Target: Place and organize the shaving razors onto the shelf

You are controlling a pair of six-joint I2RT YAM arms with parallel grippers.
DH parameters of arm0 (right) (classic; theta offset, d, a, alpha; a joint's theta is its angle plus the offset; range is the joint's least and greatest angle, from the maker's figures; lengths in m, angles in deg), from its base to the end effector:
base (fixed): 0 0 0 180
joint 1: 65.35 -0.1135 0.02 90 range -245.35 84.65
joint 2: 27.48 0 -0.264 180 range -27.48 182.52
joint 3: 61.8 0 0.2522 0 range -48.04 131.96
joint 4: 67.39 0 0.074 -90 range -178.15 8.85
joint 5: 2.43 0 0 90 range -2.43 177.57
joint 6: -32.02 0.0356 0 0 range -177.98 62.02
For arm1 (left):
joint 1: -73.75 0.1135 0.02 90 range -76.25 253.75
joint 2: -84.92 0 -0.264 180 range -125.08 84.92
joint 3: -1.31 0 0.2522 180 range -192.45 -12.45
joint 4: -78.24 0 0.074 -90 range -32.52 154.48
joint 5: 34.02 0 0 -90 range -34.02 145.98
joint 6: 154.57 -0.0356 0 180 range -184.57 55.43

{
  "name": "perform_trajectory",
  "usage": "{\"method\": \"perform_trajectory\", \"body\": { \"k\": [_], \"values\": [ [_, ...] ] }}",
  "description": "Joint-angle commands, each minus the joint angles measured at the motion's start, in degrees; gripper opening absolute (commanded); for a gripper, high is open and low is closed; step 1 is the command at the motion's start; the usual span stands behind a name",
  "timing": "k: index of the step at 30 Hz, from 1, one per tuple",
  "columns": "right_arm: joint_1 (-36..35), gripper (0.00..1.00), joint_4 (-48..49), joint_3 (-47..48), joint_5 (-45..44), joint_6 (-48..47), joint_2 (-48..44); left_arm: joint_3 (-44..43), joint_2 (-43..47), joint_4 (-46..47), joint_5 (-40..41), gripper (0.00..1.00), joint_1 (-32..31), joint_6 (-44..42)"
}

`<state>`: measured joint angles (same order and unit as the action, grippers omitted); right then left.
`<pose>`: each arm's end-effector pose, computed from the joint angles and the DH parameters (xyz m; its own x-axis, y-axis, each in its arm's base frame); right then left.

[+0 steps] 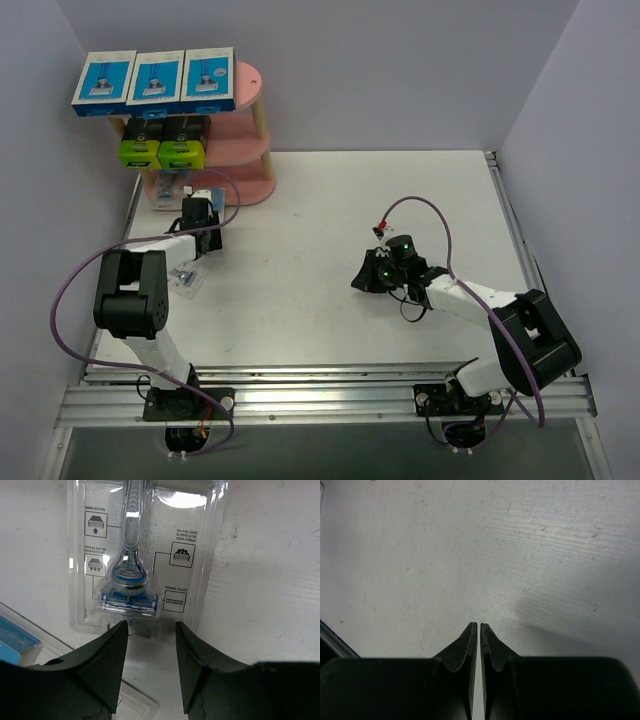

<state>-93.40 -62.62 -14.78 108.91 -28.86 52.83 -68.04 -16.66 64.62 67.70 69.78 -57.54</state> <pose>0.2415 0.1434 0.1841 -0.7186 0.1307 -0.6830 -0.4241 0.6960 0.5794 0.3618 -0.0179 0.1595 -0.7014 -0.0714 -0.7091 -0.1604 0.9853 0.0594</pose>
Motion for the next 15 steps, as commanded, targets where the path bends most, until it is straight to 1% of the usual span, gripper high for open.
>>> {"method": "perform_trajectory", "body": {
  "k": [1,11,15],
  "values": [
    [0.4,0.03,1.7,0.8,0.6,-0.2,1.4,-2.6,-0.8,0.7,0.5,0.52,0.1,-0.7],
    [0.3,0.03,2.7,2.0,1.2,-0.5,4.2,-5.7,-2.5,0.1,1.9,0.53,0.1,-1.3],
    [0.4,0.03,3.0,2.3,1.3,-0.6,5.2,-7.6,-3.5,-0.1,2.4,0.55,0.2,-1.6]
  ]
}}
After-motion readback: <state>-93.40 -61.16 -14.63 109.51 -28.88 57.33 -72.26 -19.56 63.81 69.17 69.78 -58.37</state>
